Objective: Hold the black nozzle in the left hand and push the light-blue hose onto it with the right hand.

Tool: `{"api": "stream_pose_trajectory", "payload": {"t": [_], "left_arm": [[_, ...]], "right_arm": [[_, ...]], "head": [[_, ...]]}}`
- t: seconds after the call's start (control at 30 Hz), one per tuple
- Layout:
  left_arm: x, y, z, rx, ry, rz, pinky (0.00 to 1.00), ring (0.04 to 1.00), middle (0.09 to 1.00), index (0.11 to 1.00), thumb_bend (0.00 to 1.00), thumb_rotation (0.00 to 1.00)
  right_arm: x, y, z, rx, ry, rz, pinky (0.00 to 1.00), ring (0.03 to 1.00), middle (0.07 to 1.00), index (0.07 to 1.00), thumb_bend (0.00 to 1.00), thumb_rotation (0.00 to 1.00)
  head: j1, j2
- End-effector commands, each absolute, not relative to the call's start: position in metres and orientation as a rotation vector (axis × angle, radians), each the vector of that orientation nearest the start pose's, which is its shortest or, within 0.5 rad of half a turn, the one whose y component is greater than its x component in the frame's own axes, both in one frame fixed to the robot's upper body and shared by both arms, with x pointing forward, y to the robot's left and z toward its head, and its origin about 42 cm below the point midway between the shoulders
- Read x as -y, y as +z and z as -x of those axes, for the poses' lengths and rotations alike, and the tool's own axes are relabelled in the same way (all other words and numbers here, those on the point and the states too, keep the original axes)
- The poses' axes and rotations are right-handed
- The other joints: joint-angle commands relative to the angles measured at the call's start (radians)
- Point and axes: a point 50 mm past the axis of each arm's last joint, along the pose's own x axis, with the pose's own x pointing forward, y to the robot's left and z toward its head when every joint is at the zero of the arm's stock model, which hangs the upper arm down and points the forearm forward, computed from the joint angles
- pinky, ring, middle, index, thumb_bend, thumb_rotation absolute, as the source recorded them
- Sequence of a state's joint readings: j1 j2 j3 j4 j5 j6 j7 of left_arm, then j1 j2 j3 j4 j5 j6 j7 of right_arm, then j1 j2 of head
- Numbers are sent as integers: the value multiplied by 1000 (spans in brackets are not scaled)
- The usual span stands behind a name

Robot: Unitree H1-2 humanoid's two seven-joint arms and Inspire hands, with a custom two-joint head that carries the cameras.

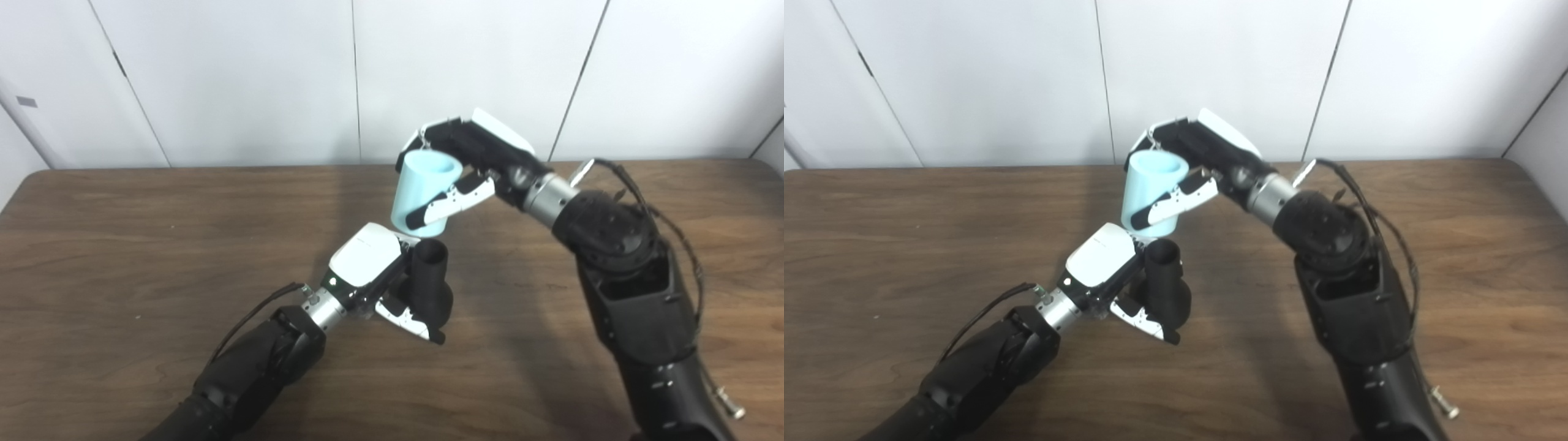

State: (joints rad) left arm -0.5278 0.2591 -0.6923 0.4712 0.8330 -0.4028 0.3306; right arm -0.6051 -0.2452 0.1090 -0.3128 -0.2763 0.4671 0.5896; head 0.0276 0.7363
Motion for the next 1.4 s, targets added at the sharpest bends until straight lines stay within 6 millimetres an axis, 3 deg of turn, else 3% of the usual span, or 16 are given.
{"api": "stream_pose_trajectory", "payload": {"t": [0.0, 0.13, 0.27, 0.33, 0.5, 0.67, 0.73, 0.83, 0.93, 1.27, 1.37], "left_arm": [[-132, 62, -355, 537, -783, -1235, 277, 401, 473, 484, 527, 0], [-131, 60, -356, 535, -787, -1235, 278, 403, 473, 484, 527, 0], [-130, 61, -356, 535, -788, -1233, 273, 402, 399, 504, 520, 0], [-129, 62, -357, 534, -788, -1236, 273, 399, 457, 488, 526, 0], [-128, 62, -358, 531, -784, -1231, 270, 391, 472, 484, 527, 0], [-126, 62, -358, 523, -782, -1220, 276, 402, 395, 502, 520, 0], [-126, 62, -357, 525, -782, -1227, 279, 405, 457, 488, 526, 0], [-126, 62, -357, 523, -778, -1223, 277, 405, 408, 499, 521, 0], [-128, 62, -356, 524, -775, -1222, 273, 399, 466, 486, 527, 0], [-134, 65, -353, 517, -774, -1209, 263, 382, 473, 484, 527, 0], [-134, 65, -353, 514, -773, -1214, 265, 379, 472, 484, 527, 0]], "right_arm": [[180, 374, -384, 418, 561, 675, 322, 404, 469, 485, 528, 0], [183, 382, -384, 434, 581, 691, 360, 436, 491, 475, 528, 0], [185, 383, -385, 440, 592, 720, 358, 431, 490, 475, 528, 0], [185, 381, -384, 430, 595, 724, 355, 428, 489, 476, 528, 0], [187, 368, -382, 407, 603, 726, 296, 382, 467, 486, 528, 0], [191, 351, -381, 476, 595, 778, 314, 380, 462, 490, 529, 0], [191, 344, -381, 511, 591, 792, 318, 372, 457, 495, 529, 0], [192, 330, -383, 561, 590, 799, 282, 353, 450, 499, 528, 0], [193, 319, -386, 585, 590, 799, 257, 339, 443, 502, 528, 0], [197, 308, -392, 586, 579, 801, 286, 358, 451, 497, 529, 0], [198, 304, -390, 566, 575, 789, 242, 342, 450, 495, 529, 0]], "head": [[0, 1], [0, 0], [4, 2], [5, 4], [7, 5], [14, 8], [19, 9], [28, 11], [32, 16], [25, 29], [24, 31]]}}
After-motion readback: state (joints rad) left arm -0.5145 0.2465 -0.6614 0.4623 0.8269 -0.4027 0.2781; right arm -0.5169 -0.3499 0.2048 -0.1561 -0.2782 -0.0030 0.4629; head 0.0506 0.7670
